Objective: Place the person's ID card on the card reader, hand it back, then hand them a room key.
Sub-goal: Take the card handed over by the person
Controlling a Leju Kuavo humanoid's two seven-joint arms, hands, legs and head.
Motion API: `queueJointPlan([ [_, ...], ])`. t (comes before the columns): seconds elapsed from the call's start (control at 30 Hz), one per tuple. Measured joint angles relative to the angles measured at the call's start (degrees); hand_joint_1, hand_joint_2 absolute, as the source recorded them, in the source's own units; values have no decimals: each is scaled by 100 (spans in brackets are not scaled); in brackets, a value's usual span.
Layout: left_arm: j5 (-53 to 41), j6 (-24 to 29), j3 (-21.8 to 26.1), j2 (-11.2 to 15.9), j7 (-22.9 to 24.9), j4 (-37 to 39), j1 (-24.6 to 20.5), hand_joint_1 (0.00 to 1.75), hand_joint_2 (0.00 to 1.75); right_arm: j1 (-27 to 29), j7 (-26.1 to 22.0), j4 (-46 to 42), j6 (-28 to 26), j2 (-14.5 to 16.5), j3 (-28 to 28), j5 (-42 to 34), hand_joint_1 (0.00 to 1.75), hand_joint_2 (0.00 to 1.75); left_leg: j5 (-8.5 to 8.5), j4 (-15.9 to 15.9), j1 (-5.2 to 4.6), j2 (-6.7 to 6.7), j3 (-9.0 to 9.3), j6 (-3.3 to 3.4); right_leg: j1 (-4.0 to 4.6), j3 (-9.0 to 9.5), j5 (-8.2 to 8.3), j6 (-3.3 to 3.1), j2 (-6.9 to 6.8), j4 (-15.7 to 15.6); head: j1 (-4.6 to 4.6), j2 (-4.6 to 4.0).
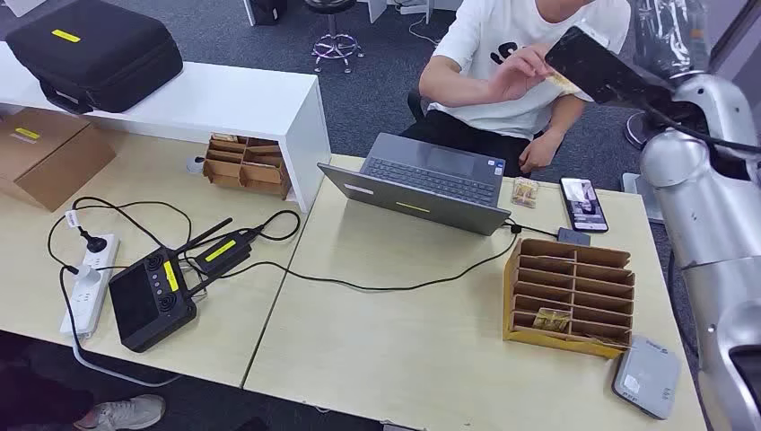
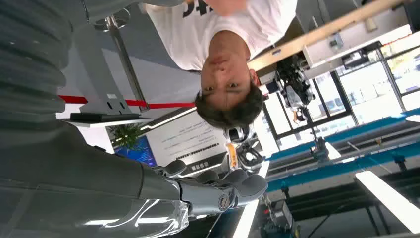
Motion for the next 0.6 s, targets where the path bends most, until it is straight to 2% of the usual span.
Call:
queueJointPlan([
  [0.13, -20, -16, -25, 0, 15, 0, -14, 0, 175, -182, 30, 517, 3, 97, 112, -24, 0, 175, -1, 0, -1, 1, -1, 0, -1, -1, 0, 0, 1, -2, -2, 0],
  [0.17, -27, -25, -32, -1, 25, 0, -21, 0, 175, -227, 61, 676, 2, 133, 131, -25, 4, 175, -1, 1, -1, 1, -1, 0, -1, -1, 0, 0, 2, -3, -2, 0],
  [0.3, -60, -37, -71, -8, 54, 0, -34, 0, 175, -295, 85, 1144, -92, 251, 203, 30, 154, 175, -1, 1, -2, 3, -1, 0, -1, -2, 1, 1, 4, -4, -1, 0],
  [0.4, -63, -37, -92, -19, 56, 0, -33, 0, 175, -294, 28, 1367, -183, 302, 252, 40, 170, 175, -1, 2, -1, 4, 0, 0, -1, -3, 1, 1, 5, -4, -1, 0],
  [0.6, -45, -35, -105, -26, 56, 0, -29, 0, 175, -272, -196, 1537, -352, 327, 241, -270, 175, 175, -1, 2, -1, 4, -1, 0, 0, -6, 1, 1, 5, -3, -2, 0],
])
